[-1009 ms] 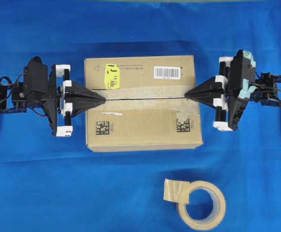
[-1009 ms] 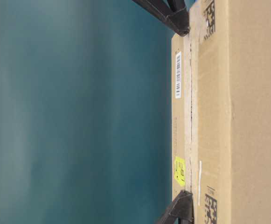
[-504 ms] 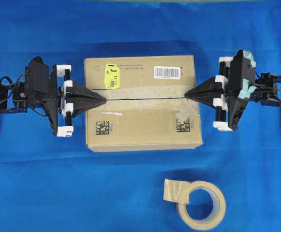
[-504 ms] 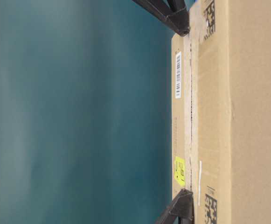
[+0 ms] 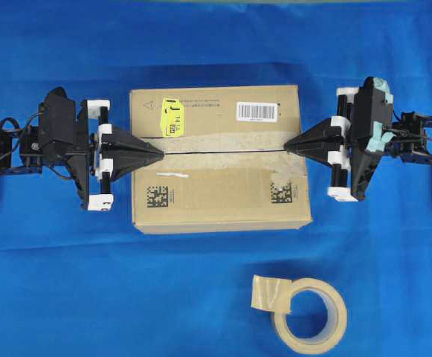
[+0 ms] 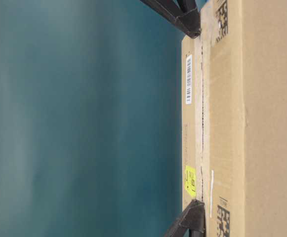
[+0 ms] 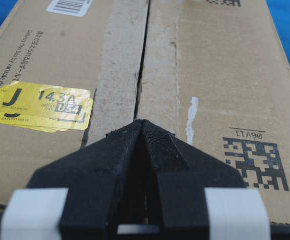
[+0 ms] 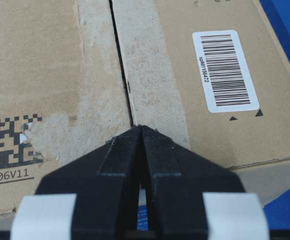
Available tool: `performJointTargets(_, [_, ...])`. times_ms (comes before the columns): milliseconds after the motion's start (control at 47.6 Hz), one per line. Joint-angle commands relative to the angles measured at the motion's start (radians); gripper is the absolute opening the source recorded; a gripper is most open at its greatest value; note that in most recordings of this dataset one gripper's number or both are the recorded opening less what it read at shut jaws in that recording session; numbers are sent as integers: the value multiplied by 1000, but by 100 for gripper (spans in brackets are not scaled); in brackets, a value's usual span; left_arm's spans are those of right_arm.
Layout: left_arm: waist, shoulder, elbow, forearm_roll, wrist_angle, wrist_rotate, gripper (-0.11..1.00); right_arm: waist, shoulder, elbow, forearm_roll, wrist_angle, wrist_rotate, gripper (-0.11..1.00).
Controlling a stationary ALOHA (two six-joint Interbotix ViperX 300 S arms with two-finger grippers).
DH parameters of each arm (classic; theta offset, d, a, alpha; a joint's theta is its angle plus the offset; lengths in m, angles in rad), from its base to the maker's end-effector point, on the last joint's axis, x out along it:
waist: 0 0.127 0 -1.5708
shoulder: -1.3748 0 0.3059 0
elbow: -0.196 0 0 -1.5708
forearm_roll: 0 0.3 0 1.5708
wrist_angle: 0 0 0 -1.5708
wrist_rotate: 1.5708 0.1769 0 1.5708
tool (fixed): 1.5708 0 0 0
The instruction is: Close the cardboard box.
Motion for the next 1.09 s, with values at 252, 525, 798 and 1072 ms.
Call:
performJointTargets(252, [-8, -5, -20, 2, 14, -2, 0, 3, -9, -11, 0, -3, 2, 0])
performJointTargets(525, [-11, -5, -21, 2, 15, -2, 0, 3, -8, -11, 0, -2, 2, 0])
performJointTargets(798, [-12, -5, -21, 2, 15, -2, 0, 3, -9, -11, 0, -2, 2, 0])
performJointTargets(1072, [-12, -5, -21, 2, 17, -2, 0, 5, -9, -11, 0, -2, 3, 0])
